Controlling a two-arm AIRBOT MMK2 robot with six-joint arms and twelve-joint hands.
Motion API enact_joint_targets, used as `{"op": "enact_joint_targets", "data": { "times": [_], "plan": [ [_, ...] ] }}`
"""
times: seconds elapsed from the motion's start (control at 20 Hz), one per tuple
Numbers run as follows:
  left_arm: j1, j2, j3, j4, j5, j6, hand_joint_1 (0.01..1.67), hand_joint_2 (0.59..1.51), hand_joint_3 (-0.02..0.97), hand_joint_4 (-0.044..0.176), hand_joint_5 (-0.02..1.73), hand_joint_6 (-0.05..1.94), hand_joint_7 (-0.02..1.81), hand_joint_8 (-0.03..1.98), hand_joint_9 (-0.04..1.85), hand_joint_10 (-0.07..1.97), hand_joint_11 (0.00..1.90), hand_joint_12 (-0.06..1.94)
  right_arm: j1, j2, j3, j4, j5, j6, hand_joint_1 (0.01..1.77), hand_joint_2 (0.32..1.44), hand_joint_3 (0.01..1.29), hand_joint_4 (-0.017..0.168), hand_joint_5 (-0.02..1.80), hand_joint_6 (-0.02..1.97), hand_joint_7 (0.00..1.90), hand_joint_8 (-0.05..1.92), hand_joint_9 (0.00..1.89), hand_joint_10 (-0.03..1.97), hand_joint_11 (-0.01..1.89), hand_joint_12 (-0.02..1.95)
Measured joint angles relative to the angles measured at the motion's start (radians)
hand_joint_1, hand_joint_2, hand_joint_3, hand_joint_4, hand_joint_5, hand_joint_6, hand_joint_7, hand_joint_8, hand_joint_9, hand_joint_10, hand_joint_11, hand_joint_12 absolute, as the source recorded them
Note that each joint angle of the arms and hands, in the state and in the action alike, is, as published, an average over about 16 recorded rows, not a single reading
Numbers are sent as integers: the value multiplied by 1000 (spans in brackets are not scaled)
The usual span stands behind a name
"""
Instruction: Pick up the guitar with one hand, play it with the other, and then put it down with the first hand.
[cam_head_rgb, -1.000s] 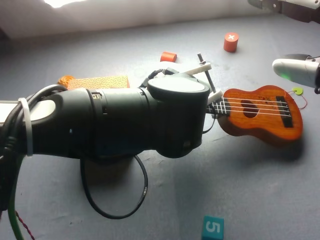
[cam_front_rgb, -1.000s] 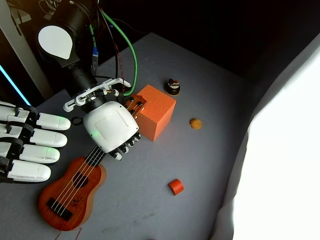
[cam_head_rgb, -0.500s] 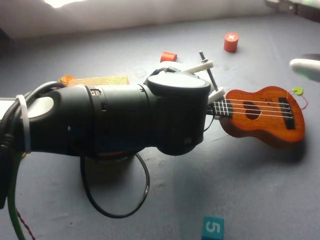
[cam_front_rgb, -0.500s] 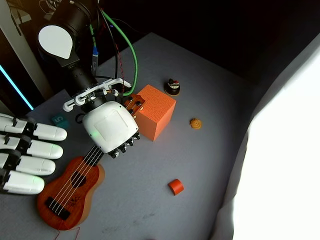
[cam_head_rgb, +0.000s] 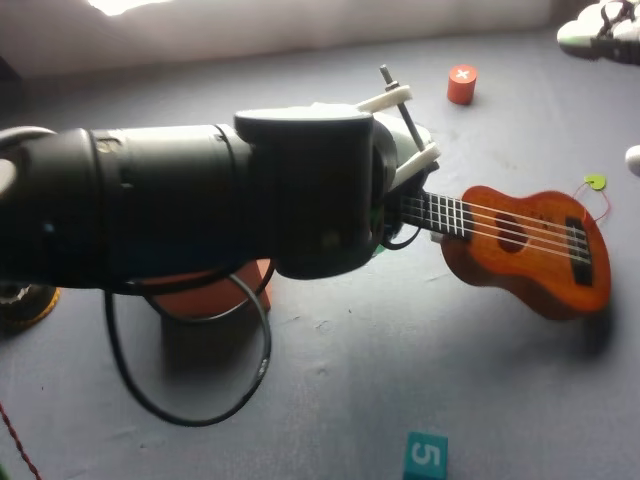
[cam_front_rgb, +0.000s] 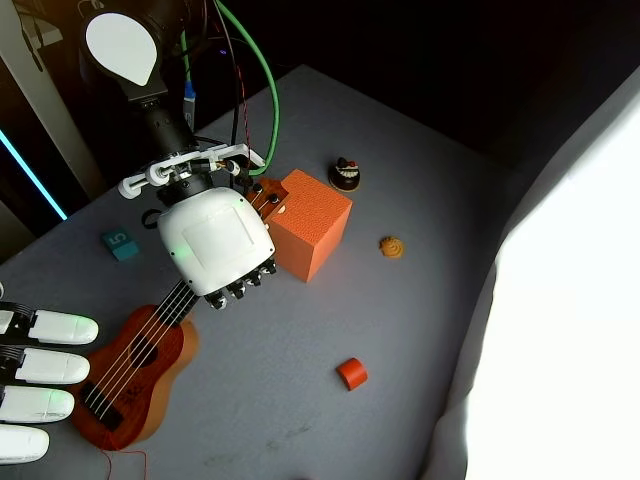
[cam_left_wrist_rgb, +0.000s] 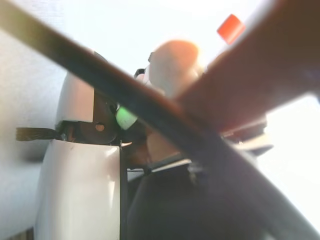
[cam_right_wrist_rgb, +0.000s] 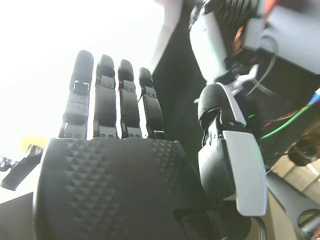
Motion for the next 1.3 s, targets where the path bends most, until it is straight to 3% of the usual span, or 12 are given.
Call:
{"op": "enact_joint_targets", "data": {
  "times": [0.55,0.9,1.3],
  "plan": [
    [-98,157,-128,-143,-57,78,1463,1083,-14,-4,1223,1891,1321,1957,1391,1906,1414,1917,66,21,13,-424,-148,420,218,1305,16,-3,207,36,260,11,240,27,20,696],
    [-148,231,-173,-198,-98,132,1459,1084,-14,-5,1221,1887,1316,1958,1384,1905,1412,1918,77,20,13,-632,-132,597,194,1305,16,-4,217,34,270,11,231,27,20,719],
    [-185,273,-200,-232,-116,172,1457,1085,-14,-6,1208,1867,1312,1958,1377,1905,1411,1917,86,9,10,-753,-83,663,179,1306,17,-7,256,33,270,12,242,27,21,805]
  ]
}}
